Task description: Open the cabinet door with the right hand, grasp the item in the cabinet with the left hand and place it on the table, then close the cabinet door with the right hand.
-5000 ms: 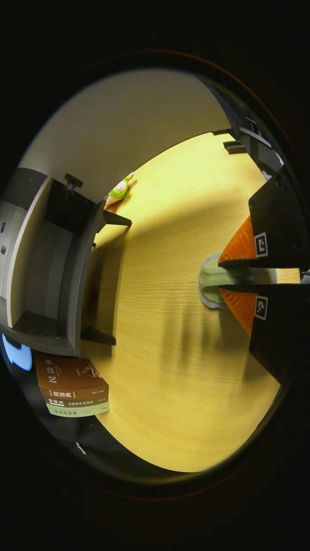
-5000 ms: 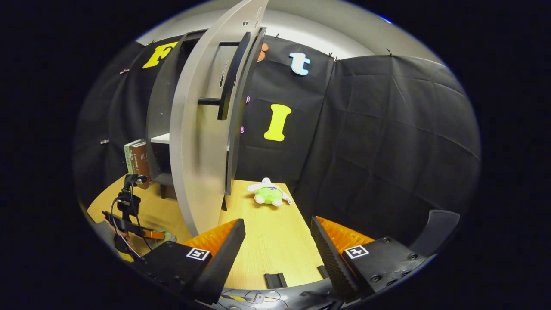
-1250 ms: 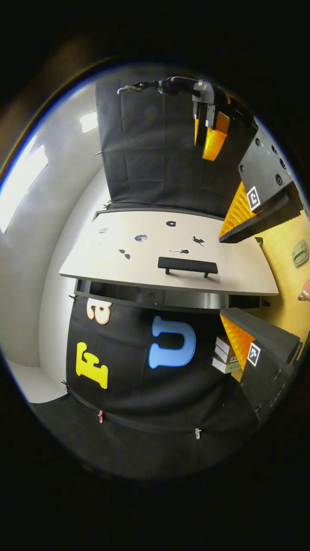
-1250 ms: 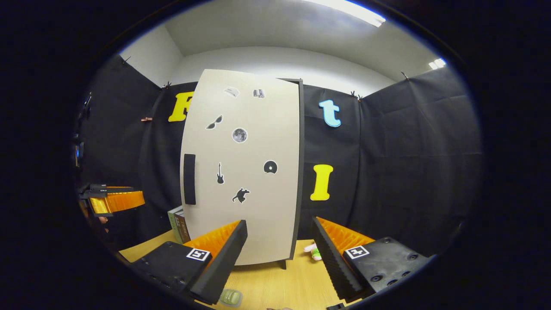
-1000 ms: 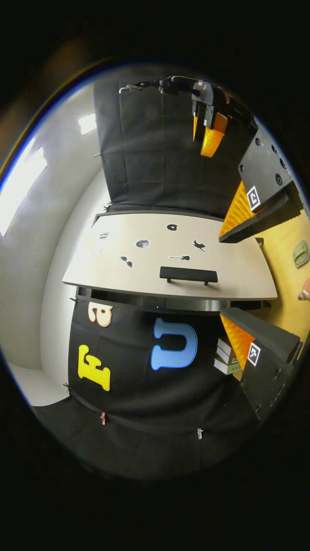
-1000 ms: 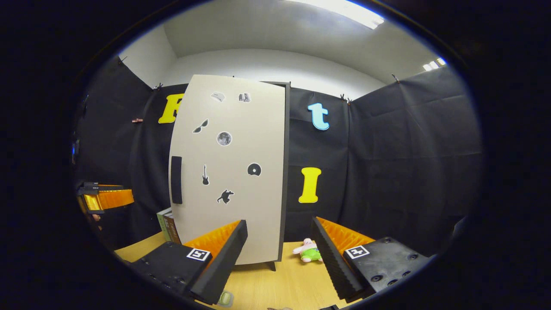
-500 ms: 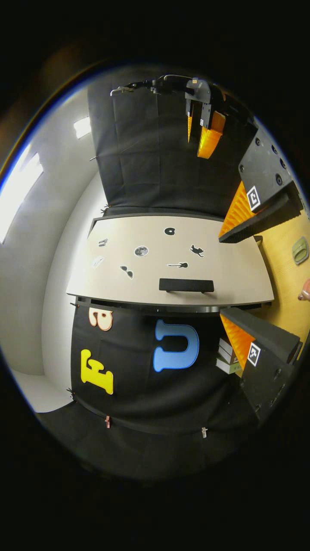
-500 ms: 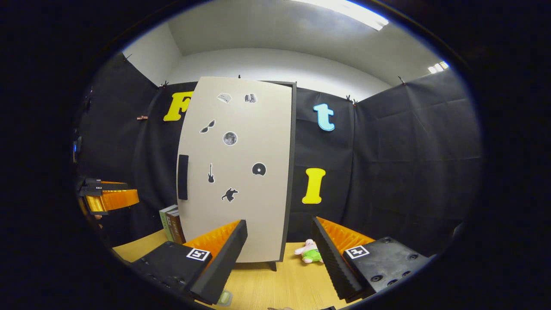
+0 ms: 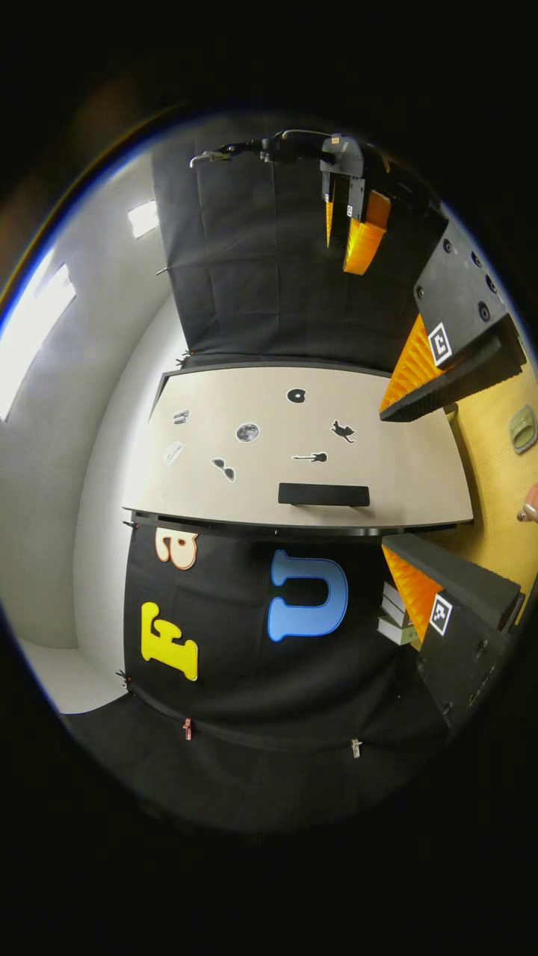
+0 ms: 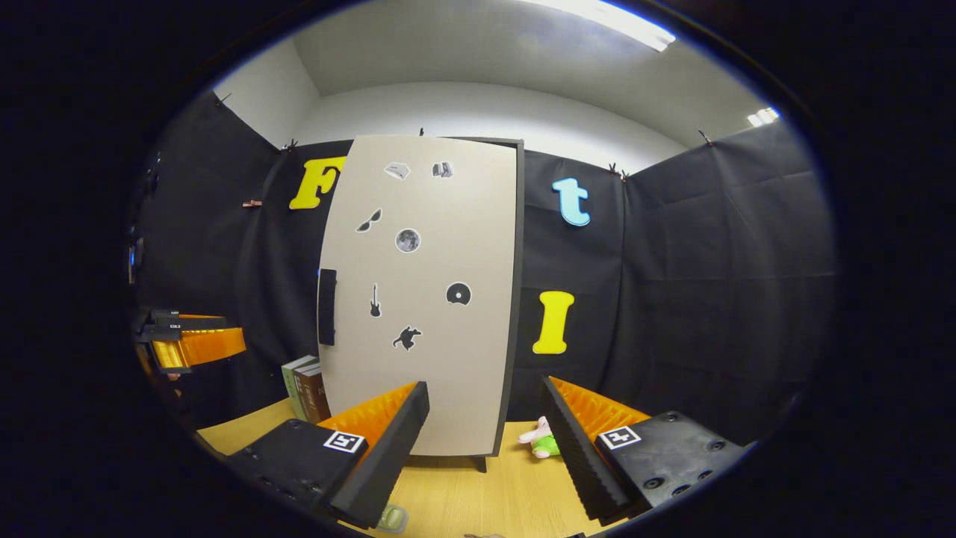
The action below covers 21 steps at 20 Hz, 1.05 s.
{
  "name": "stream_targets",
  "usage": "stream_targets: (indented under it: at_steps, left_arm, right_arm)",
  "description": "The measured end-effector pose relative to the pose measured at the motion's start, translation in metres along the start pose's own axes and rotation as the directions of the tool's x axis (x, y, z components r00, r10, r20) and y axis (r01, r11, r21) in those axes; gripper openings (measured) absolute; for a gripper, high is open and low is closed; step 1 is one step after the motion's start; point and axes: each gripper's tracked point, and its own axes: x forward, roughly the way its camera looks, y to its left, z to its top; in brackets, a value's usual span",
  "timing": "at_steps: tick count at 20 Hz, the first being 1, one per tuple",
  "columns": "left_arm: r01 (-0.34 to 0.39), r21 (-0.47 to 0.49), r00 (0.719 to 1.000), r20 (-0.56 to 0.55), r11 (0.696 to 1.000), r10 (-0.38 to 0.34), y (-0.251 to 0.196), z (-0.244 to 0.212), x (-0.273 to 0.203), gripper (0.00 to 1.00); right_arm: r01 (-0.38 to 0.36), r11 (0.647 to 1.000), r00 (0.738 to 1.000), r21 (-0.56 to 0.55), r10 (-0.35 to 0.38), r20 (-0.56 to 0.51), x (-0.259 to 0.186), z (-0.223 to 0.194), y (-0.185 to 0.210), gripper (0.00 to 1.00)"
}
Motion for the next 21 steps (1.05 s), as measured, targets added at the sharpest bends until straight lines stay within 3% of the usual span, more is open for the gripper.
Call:
stream_targets:
  at_steps: [21]
  left_arm:
    - [0.003, -0.016, 1.000, -0.008, 1.000, -0.003, 0.002, -0.006, 0.014, 0.95]
  right_arm:
    - [-0.015, 1.000, 1.000, 0.004, 0.015, 0.011, 0.013, 0.003, 0.001, 0.97]
